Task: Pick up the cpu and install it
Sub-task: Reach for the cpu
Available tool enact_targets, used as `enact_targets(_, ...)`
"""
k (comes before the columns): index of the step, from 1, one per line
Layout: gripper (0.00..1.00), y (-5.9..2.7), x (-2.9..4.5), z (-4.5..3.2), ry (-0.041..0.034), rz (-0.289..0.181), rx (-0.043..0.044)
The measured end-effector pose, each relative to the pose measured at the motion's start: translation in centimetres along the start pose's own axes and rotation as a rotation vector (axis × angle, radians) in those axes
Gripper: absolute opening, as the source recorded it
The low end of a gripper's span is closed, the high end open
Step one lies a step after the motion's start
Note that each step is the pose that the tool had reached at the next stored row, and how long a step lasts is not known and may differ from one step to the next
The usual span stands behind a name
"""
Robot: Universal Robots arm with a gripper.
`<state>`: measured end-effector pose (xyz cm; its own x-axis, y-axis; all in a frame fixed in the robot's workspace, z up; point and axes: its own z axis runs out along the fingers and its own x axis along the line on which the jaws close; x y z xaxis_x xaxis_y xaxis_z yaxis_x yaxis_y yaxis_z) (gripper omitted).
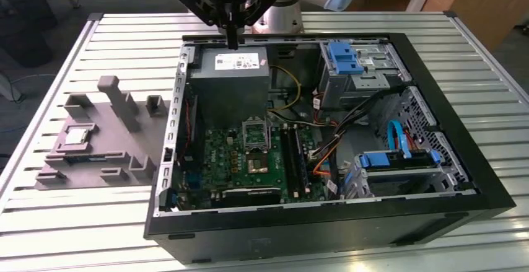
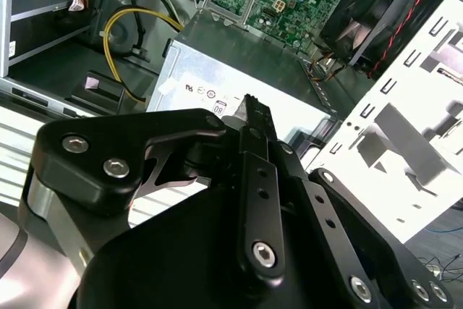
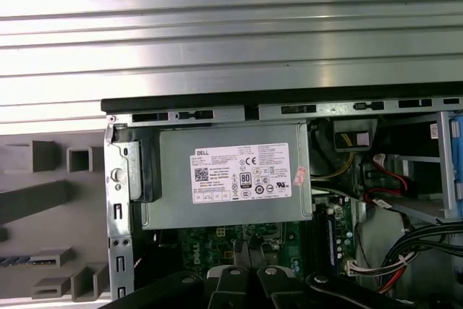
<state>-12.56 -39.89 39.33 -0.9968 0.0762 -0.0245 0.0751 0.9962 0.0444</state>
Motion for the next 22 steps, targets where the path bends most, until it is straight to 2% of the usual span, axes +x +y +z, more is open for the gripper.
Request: enact_targets(22,0.11,-0.03,0.36,0.01,0.0003,0.0,0.0)
